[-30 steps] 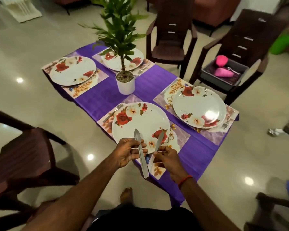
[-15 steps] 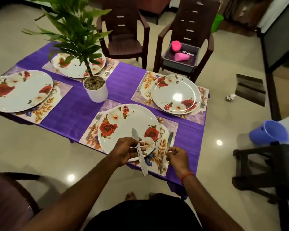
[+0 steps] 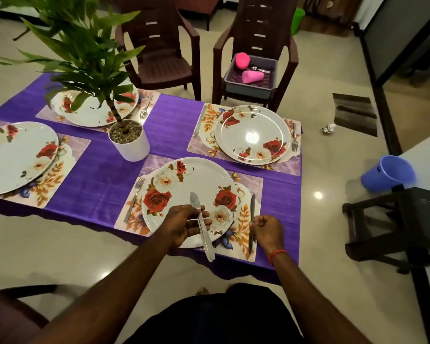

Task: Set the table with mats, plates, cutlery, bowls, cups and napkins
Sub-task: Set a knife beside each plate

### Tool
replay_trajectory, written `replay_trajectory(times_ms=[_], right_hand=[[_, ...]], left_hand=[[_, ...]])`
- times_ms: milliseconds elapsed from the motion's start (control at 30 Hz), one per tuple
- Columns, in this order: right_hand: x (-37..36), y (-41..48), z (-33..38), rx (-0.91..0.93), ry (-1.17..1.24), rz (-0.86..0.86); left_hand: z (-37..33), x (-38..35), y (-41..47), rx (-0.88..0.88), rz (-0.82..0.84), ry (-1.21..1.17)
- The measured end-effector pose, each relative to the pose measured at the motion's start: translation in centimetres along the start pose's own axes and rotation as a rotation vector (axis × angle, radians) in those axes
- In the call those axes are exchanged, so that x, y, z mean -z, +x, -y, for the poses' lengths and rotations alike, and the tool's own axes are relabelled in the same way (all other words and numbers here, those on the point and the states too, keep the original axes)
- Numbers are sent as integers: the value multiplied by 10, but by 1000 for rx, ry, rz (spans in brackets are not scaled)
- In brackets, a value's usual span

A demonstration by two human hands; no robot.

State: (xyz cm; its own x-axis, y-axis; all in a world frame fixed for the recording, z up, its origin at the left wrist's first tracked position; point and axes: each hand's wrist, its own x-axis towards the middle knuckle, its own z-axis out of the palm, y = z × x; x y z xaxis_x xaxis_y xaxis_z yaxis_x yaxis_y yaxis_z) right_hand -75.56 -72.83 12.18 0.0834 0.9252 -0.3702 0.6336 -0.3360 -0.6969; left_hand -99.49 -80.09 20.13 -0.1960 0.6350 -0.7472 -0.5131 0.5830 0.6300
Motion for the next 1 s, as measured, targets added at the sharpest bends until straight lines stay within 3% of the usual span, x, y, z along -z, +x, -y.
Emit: replay_trajectory(times_ms=[533,1000], right_hand=[[-5,0,-14,171,-245,18],[-4,0,-18,160,-209,23]], left_hand=[[-6,0,16,-9,35,43],[-7,-8,20,-8,69,95]])
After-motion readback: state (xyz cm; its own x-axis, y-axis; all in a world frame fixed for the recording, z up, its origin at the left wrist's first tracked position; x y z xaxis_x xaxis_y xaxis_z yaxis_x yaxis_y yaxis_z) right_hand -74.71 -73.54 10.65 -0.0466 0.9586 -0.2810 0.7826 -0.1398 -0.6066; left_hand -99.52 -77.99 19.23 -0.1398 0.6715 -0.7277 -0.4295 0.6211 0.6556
